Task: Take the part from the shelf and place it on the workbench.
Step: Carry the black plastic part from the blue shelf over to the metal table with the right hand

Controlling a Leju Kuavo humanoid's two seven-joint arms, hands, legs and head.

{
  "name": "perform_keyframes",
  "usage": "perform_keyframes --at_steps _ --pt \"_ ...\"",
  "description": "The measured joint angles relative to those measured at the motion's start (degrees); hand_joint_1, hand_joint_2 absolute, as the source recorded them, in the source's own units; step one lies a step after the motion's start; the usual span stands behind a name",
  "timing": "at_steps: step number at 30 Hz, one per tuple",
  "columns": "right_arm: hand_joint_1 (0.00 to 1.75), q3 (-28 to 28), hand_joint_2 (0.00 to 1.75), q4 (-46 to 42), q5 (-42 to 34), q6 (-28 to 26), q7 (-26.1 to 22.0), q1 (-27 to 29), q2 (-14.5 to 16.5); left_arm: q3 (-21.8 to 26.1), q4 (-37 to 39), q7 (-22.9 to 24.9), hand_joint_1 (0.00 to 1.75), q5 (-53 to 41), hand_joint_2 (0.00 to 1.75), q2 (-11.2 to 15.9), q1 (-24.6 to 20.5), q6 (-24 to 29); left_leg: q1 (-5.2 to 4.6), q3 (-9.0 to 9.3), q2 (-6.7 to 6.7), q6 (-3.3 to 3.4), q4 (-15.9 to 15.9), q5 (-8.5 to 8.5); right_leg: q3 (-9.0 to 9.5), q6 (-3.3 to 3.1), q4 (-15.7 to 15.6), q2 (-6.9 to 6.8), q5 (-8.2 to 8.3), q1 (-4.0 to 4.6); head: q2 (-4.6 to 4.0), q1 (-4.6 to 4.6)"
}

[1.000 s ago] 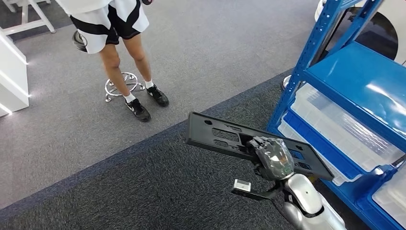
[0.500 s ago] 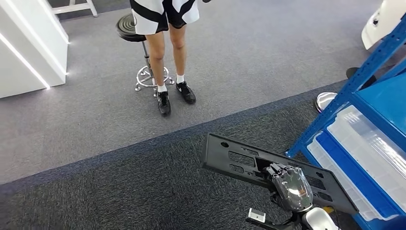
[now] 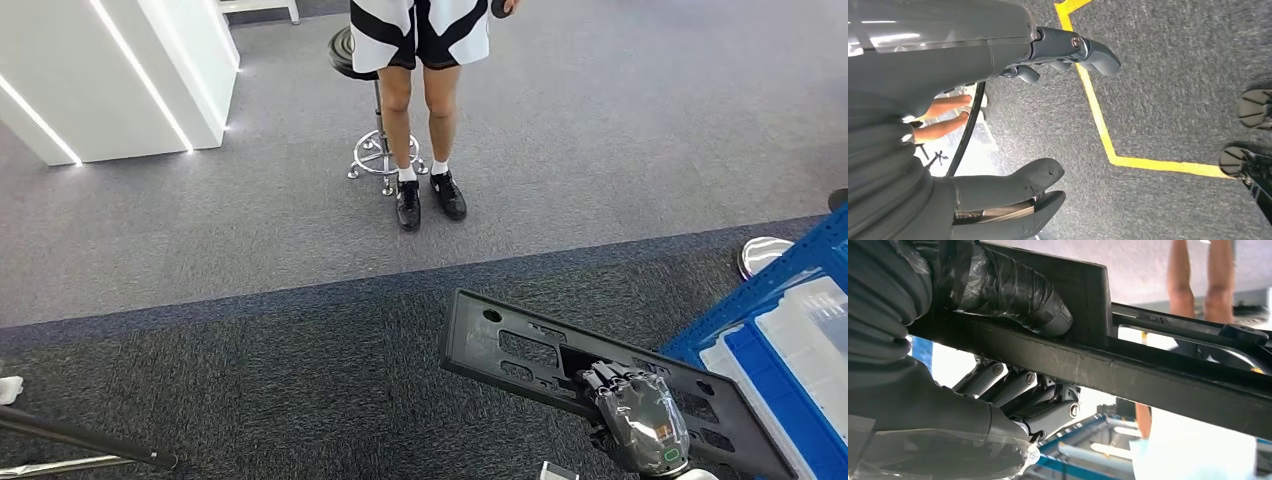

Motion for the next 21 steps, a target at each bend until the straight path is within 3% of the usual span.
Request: perform_keyframes --at_steps 2,3,5,6,8,9,11,12,13,14,16,18,20,21 --pt "1.75 -0.7 1.75 -1.2 0.1 0.0 0.1 0.5 -0.4 0.1 0.0 -0.4 0.00 -0.3 1.75 0.6 0.3 -0.2 -0.50 2.98 1.56 0.67 -5.5 1.49 0.50 0.51 -0.1 -1.15 -0.33 0.09 0.00 0.01" --pt "1.75 -1.0 1.75 -1.6 0.1 -0.1 0.1 0.7 -0.6 0.1 0.0 -0.5 0.00 -0.4 1.75 0.8 0.4 -0.3 -0.78 3.31 1.78 0.97 -6.4 1.45 0.71 0.80 -0.3 -1.71 -0.43 0.09 0.00 0.02" --pt "1.75 -1.3 1.75 -2.2 0.1 -0.1 0.2 1.0 -0.9 0.1 0.0 -0.6 0.00 -0.4 1.75 1.2 0.9 -0.4 -0.86 3.43 0.58 1.60 -7.0 1.76 1.24 1.43 -0.7 -2.53 -0.54 0.04 0.00 0.01" --pt "1.75 -1.4 1.75 -2.5 0.1 -0.2 0.2 1.1 -1.1 0.2 0.0 -0.6 0.00 -0.5 1.75 1.2 1.2 -0.4 -0.76 3.76 -0.03 1.95 -7.6 2.03 1.43 1.68 -0.5 -1.80 -0.89 -0.03 0.00 0.02" --pt "1.75 -1.6 1.75 -2.8 0.1 -0.5 0.2 1.5 -1.4 0.2 0.0 -0.6 0.00 -0.7 1.75 1.4 1.4 -0.4 -0.48 4.55 -1.14 2.61 -8.7 2.61 0.22 1.92 2.8 1.47 -3.20 -0.16 0.00 0.05" --pt "1.75 -1.8 1.75 -2.9 0.1 -0.7 0.2 1.7 -1.5 0.2 0.0 -0.6 0.00 -0.8 1.75 1.4 1.3 -0.4 -0.48 4.64 -1.77 2.77 -8.8 2.71 -1.43 1.88 6.2 3.29 -5.00 -0.24 0.00 0.07" --pt "1.75 -2.0 1.75 -3.0 0.1 -0.9 0.2 2.2 -1.7 0.4 0.0 -0.7 0.00 -0.9 1.75 1.4 1.1 -0.4 -0.58 4.67 -3.27 2.95 -8.7 2.64 -5.19 1.88 12.9 4.70 -7.45 -0.26 0.00 0.08" --pt "1.75 -2.0 1.75 -3.0 0.1 -0.9 0.2 2.4 -1.8 0.4 0.0 -0.7 0.00 -0.9 1.75 1.4 1.0 -0.4 -0.62 4.71 -4.09 2.96 -8.6 2.55 -6.18 1.92 14.3 4.85 -7.15 -0.28 0.00 0.07" --pt "1.75 -2.1 1.75 -3.0 0.1 -0.9 0.2 2.5 -1.8 0.5 0.0 -0.7 0.00 -0.9 1.75 1.4 1.0 -0.4 -0.61 4.77 -4.95 2.89 -8.4 2.42 -6.12 1.94 13.3 4.99 -5.64 -0.33 0.00 0.07" --pt "1.75 -2.1 1.75 -3.0 0.1 -0.9 0.2 2.5 -1.9 0.5 0.0 -0.7 0.00 -0.9 1.75 1.4 1.0 -0.4 -0.56 4.82 -5.79 2.73 -8.1 2.23 -5.06 1.96 10.4 5.35 -3.32 -0.43 0.00 0.07" --pt "1.75 -2.2 1.75 -3.0 0.1 -0.9 0.2 2.6 -2.0 0.5 0.0 -0.7 0.00 -0.9 1.75 1.4 1.0 -0.4 -0.48 4.51 -7.39 2.22 -7.1 1.65 -2.31 2.07 3.7 7.99 -0.01 -0.74 0.00 0.08" --pt "1.75 -2.3 1.75 -3.0 0.0 -1.0 0.2 2.6 -2.1 0.6 0.0 -0.7 0.00 -0.9 1.75 1.3 0.9 -0.3 -0.42 3.77 -8.86 1.59 -6.4 1.34 -1.29 2.05 1.1 9.77 0.51 -0.78 0.00 0.06" --pt "1.75 -2.4 1.75 -3.1 -0.4 -1.1 -0.1 2.3 -2.1 0.6 0.0 -0.6 0.00 -1.0 1.75 1.2 0.9 -0.2 -0.21 3.27 -10.21 1.01 -6.3 1.43 -1.31 1.63 0.9 8.60 0.59 -0.65 0.00 0.03" --pt "1.75 -2.5 1.75 -3.1 -0.6 -1.1 -0.3 2.1 -2.1 0.7 0.0 -0.6 0.00 -1.0 1.75 1.0 0.9 -0.1 -0.19 3.08 -9.70 0.78 -5.9 1.26 -1.17 1.32 0.7 7.85 0.65 -0.64 0.00 0.04"
